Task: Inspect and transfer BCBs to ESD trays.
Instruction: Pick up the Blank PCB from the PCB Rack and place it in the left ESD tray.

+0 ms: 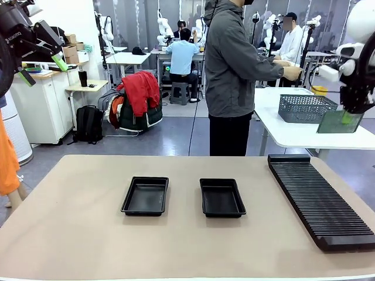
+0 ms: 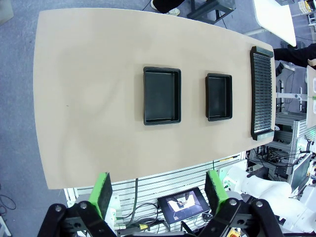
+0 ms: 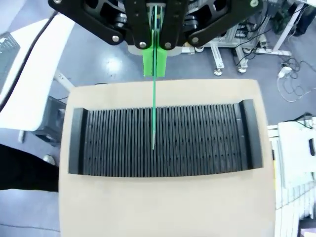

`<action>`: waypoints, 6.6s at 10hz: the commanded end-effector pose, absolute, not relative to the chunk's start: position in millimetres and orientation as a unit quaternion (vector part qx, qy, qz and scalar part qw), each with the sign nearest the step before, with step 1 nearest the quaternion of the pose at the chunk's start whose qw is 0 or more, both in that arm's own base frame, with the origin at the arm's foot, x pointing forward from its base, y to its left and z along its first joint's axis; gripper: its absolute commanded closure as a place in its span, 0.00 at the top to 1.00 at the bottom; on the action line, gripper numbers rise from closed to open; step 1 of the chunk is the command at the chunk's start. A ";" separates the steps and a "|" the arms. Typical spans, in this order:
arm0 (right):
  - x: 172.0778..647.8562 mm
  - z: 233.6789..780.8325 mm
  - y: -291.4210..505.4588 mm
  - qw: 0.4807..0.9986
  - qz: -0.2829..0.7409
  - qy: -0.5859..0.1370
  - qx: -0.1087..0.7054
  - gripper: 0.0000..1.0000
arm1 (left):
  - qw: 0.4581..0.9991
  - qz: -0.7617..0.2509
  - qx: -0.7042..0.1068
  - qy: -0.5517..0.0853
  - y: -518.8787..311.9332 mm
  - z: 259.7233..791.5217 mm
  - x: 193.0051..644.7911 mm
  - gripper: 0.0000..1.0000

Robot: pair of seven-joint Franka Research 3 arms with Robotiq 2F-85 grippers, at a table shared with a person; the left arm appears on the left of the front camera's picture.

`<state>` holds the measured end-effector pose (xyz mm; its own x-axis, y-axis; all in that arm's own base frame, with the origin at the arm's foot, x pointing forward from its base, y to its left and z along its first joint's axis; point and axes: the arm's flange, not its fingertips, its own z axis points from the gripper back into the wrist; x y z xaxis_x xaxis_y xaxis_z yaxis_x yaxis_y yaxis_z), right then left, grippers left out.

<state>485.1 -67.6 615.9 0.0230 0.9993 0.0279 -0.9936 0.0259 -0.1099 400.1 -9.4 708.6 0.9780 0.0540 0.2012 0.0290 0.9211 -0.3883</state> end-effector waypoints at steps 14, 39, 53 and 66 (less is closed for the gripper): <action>484.5 649.9 -75.6 0.721 0.690 -0.053 -0.034 0.00 | 0.974 0.007 -0.200 -0.104 -8.3 707.8 399.7 1.00; 463.2 418.5 247.6 0.882 0.051 -0.113 0.455 0.02 | 0.974 0.007 -0.200 -0.104 -8.3 707.8 399.7 1.00; 473.5 274.0 408.1 0.869 -0.014 -0.084 0.488 0.02 | 0.974 0.007 -0.200 -0.104 -8.3 707.8 399.7 1.00; 471.3 261.4 421.7 0.887 -0.020 -0.051 0.459 0.02 | 0.974 0.007 -0.200 -0.104 -8.3 707.8 399.7 1.00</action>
<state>472.6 421.3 262.4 0.9944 -0.0822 0.0665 -0.0059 0.5852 0.8108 400.1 -9.5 708.7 0.9780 0.0541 0.2016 0.0290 0.9213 -0.3877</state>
